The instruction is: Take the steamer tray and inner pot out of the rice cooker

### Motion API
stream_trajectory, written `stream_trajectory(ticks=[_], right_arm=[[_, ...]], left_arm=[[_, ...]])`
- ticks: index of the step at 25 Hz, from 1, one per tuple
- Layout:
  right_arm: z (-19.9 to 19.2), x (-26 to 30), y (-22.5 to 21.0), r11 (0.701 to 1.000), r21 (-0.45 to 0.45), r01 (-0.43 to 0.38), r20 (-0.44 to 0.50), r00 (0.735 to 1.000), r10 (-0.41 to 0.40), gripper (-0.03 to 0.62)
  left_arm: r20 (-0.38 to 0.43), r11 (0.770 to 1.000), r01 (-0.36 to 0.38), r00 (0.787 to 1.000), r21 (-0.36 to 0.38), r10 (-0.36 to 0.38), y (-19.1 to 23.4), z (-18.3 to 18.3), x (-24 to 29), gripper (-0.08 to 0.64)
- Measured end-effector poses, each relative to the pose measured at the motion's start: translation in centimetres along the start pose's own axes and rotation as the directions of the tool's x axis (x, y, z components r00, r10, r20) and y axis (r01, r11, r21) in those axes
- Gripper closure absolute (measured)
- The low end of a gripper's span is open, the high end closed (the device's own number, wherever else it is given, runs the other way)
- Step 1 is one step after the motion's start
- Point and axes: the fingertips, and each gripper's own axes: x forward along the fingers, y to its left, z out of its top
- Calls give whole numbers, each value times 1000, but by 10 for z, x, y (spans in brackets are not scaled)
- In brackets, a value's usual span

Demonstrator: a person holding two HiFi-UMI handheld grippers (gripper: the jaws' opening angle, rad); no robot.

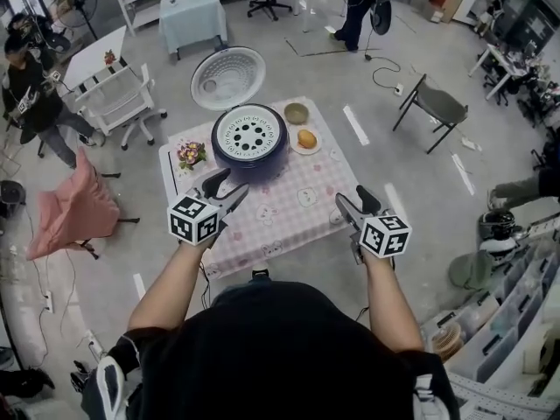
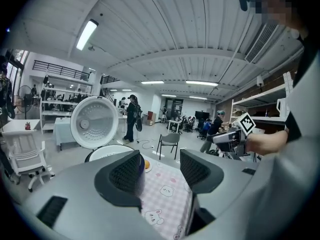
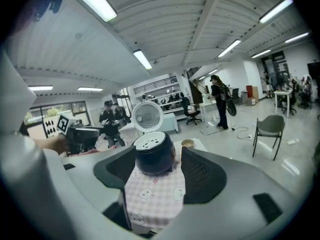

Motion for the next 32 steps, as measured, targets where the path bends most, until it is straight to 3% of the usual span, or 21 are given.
stream_trajectory(ticks=[9, 14, 21, 32], right_arm=[[26, 111, 47, 994, -43, -102, -75, 992, 99, 293], [58, 132, 79, 986, -108, -127, -23, 992, 125, 295], [86, 156, 88, 977, -115, -178, -20, 984, 176, 295], [120, 210, 81, 915, -232, -331, -66, 944, 324, 295]], left_arm=[[13, 999, -25, 1000, -41, 26, 93, 14, 9, 301], [11, 999, -25, 1000, -39, 26, 122, 14, -1, 301], [30, 993, -69, 997, -95, 72, 152, 17, -19, 301], [28, 976, -169, 984, -135, 175, 181, 16, -27, 301]])
